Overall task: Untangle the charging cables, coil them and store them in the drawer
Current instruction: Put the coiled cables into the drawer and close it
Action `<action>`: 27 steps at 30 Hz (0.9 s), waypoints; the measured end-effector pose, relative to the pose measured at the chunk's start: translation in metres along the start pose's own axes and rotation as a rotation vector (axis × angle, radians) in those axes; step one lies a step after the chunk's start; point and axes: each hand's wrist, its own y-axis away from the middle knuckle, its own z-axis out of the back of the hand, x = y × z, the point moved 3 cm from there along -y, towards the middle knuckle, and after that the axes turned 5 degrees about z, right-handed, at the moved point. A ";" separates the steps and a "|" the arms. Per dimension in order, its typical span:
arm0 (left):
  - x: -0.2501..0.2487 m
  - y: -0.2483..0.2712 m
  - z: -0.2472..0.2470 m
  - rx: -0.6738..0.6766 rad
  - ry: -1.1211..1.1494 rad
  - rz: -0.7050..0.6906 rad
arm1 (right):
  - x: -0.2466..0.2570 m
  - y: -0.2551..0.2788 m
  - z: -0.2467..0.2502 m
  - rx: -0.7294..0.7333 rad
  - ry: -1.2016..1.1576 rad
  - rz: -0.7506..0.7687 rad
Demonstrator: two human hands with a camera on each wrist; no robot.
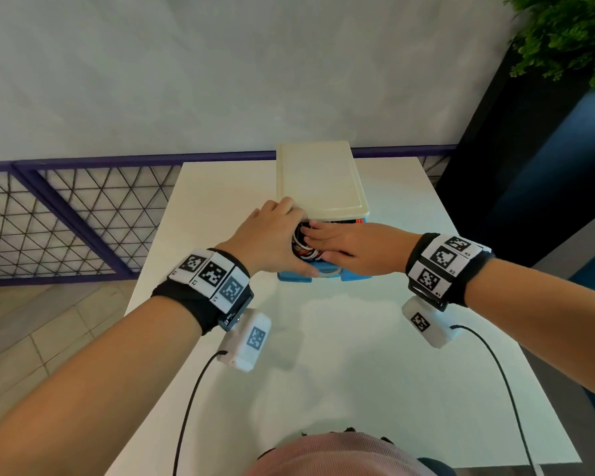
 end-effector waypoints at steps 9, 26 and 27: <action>-0.001 -0.007 0.004 -0.026 -0.027 -0.004 | -0.038 -0.001 0.028 -0.299 -0.119 -0.354; 0.001 -0.013 0.002 -0.141 0.028 0.015 | -0.031 -0.030 0.014 -0.356 0.303 -0.500; 0.001 -0.013 0.002 -0.144 0.024 0.016 | -0.031 -0.030 0.017 -0.329 0.289 -0.493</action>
